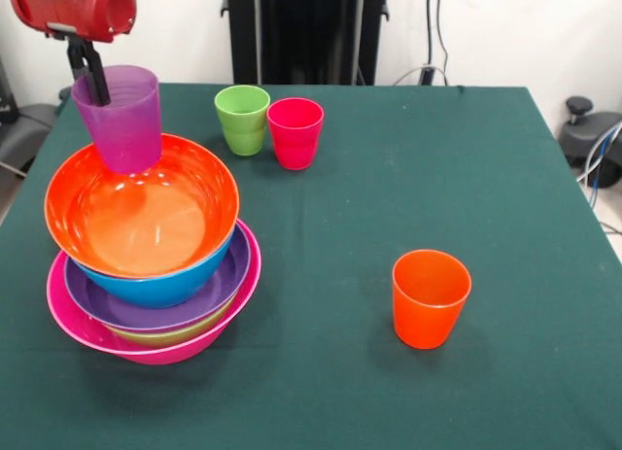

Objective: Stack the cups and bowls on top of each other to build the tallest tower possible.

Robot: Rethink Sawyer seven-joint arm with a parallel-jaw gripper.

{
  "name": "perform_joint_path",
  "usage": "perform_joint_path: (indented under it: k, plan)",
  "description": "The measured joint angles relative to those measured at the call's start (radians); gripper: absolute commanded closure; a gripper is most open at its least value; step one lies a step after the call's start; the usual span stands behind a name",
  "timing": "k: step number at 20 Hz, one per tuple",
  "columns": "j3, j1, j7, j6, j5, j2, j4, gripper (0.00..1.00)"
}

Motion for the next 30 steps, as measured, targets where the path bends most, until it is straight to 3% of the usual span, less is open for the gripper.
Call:
perform_joint_path:
  k: [10,30]
  plan:
    - [-0.002,0.018,0.000,-0.083,-0.041,0.049,0.000,1.00]
    - [-0.006,0.018,0.000,-0.121,-0.071,0.101,-0.001,1.00]
